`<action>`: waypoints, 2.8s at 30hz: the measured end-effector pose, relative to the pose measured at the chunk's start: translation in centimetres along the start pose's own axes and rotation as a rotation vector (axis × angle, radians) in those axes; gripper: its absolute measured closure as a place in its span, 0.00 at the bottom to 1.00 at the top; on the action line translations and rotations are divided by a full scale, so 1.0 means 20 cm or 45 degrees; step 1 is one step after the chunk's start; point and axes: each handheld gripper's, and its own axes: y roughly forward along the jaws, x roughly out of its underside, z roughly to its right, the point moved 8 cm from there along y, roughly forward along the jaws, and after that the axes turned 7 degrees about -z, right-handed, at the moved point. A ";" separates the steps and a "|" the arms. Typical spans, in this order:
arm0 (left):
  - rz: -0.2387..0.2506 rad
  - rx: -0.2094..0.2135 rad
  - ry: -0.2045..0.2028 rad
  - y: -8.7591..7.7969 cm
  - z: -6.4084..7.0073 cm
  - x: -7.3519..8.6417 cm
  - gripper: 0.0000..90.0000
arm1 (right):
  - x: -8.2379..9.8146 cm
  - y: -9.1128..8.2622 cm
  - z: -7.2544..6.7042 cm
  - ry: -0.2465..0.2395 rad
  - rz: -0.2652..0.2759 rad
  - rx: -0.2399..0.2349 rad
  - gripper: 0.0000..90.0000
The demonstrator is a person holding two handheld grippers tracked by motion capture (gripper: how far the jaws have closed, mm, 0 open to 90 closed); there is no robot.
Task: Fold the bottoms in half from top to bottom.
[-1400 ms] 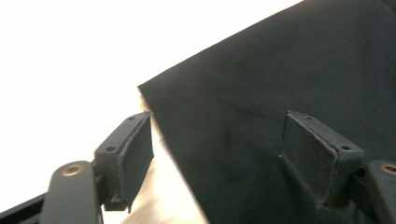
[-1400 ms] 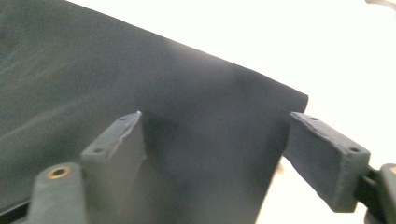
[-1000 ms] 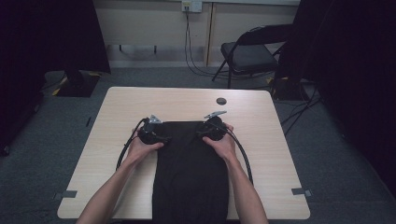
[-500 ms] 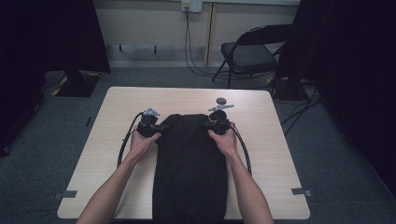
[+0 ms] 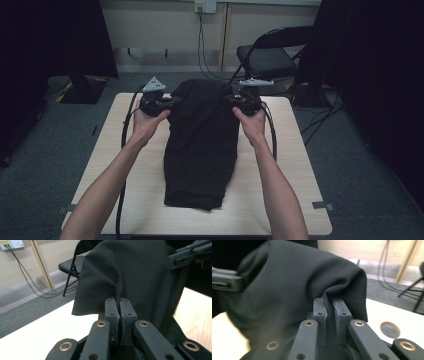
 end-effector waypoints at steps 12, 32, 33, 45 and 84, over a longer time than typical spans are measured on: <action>-0.072 0.072 0.092 -0.12 0.18 0.34 0.96 | 0.34 -0.20 -0.19 -0.063 -0.043 -0.124 0.96; -0.187 0.235 0.035 -0.21 0.29 0.69 0.84 | 0.69 0.30 -0.05 0.116 -0.307 -0.134 0.34; -0.177 0.232 0.037 -0.22 0.28 0.68 0.80 | 0.69 0.30 -0.08 0.132 -0.308 -0.195 0.42; -0.190 0.197 -0.068 -0.16 0.24 0.66 0.52 | 0.82 0.09 -0.38 -0.086 -0.413 -0.337 0.78; -0.411 0.288 0.052 0.09 0.53 0.81 0.98 | 1.06 -0.27 -0.21 0.036 -0.448 -0.133 0.98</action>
